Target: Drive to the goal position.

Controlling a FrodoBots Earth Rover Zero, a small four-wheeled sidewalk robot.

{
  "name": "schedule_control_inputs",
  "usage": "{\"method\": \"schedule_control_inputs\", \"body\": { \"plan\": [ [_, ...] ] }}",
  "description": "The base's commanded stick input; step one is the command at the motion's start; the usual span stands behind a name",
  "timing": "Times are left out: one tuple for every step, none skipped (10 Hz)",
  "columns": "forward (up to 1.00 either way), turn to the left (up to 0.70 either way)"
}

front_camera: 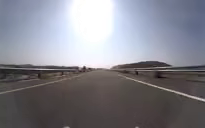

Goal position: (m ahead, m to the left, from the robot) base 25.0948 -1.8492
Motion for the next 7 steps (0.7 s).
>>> {"method": "schedule_control_inputs", "body": {
  "plan": [
    [1.00,0.00],
    [1.00,0.00],
    [1.00,0.00],
    [1.00,0.00],
    [1.00,0.00],
    [1.00,0.00],
    [1.00,0.00]
  ]
}}
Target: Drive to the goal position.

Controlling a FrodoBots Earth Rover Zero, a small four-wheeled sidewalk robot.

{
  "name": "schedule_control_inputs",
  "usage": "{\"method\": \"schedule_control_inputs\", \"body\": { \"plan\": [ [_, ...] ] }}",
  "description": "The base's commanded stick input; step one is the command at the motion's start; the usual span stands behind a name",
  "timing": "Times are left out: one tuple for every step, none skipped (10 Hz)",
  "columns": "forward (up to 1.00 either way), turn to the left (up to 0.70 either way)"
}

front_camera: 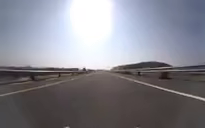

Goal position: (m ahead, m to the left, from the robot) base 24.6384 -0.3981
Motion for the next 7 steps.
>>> {"method": "schedule_control_inputs", "body": {
  "plan": [
    [1.00,0.00],
    [1.00,0.00],
    [1.00,0.00],
    [1.00,0.00],
    [1.00,0.00],
    [1.00,0.00],
    [1.00,0.00]
  ]
}}
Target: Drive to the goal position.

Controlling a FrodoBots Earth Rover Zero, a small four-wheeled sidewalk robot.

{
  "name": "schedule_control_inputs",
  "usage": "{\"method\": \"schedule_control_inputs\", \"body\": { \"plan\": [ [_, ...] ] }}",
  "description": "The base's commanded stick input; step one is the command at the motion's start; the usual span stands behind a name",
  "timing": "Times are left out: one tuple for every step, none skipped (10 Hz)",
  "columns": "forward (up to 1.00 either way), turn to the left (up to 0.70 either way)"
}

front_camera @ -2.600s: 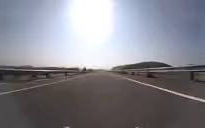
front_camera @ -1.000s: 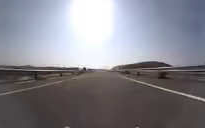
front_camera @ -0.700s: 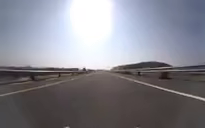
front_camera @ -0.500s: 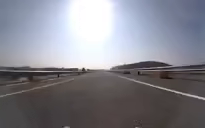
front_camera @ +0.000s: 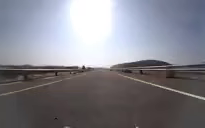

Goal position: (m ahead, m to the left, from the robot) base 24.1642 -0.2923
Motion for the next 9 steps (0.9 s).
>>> {"method": "schedule_control_inputs", "body": {
  "plan": [
    [1.00,0.00],
    [1.00,0.00],
    [1.00,0.00],
    [1.00,0.00],
    [1.00,-0.02],
    [1.00,-0.04],
    [1.00,0.00],
    [1.00,0.00],
    [1.00,0.00]
  ]
}}
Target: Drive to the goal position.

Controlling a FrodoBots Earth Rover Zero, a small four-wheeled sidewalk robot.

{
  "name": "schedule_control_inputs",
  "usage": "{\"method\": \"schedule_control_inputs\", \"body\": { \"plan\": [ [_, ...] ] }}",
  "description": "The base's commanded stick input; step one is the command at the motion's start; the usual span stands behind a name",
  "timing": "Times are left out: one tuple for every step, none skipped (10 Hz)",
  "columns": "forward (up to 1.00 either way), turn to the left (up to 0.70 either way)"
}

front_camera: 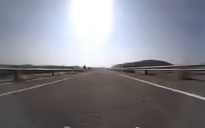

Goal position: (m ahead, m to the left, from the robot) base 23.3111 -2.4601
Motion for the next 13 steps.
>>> {"method": "schedule_control_inputs", "body": {
  "plan": [
    [1.00,0.00],
    [1.00,0.00],
    [1.00,0.00],
    [1.00,0.00],
    [1.00,0.00],
    [1.00,0.00],
    [1.00,0.00],
    [1.00,0.00],
    [1.00,0.00],
    [1.00,0.00],
    [1.00,0.00],
    [1.00,0.00],
    [1.00,0.00]
  ]
}}
